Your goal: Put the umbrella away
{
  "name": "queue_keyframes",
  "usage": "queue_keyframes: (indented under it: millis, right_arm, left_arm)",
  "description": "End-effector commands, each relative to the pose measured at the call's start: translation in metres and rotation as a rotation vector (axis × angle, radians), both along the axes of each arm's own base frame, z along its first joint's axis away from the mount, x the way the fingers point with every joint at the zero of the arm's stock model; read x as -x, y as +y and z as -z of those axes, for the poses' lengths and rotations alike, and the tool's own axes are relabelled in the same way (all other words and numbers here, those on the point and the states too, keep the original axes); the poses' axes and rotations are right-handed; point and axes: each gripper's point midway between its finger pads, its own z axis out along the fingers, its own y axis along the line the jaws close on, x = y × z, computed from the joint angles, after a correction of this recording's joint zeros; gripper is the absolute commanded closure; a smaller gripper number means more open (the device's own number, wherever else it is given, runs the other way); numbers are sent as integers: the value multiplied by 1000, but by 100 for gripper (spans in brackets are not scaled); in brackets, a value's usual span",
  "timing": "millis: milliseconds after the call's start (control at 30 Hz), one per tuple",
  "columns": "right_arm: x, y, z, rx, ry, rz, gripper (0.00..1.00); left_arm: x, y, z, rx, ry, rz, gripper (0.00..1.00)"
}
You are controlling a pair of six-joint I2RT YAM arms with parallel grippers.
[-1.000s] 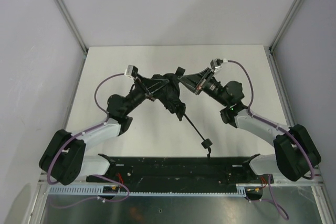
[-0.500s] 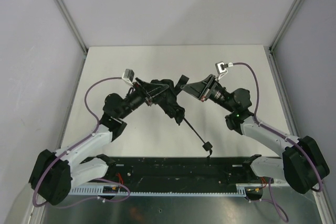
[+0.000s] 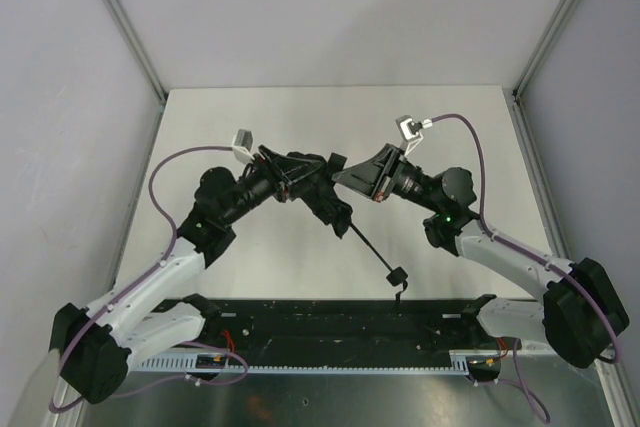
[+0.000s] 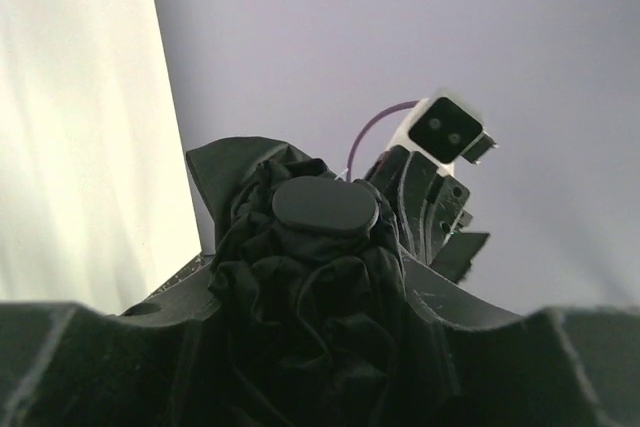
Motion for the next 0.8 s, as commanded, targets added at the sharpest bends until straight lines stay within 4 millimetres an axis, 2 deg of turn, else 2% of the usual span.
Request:
queue_keyframes:
  millis: [0, 100, 300, 433, 533, 767]
  right_arm:
    - [53, -4, -85, -119, -336, -72, 100]
    - [61, 5, -81, -63, -373, -91, 100]
    - [64, 16, -64, 117, -470, -56, 100]
    - [78, 27, -52, 225, -535, -85, 100]
    - [88, 32, -51, 261, -568, -92, 100]
    - [93, 43, -37, 388, -627, -60, 100]
  left_arm:
    - [-17, 17, 41, -209, 104, -126, 100]
    - [-18, 20, 38, -226, 113, -146, 100]
    - [-18, 22, 34, -262, 122, -148, 100]
    - [-19, 24, 30, -279, 117, -154, 100]
    - [-20, 24, 29, -284, 117, -153, 100]
    - [-23, 25, 21, -305, 107, -158, 100]
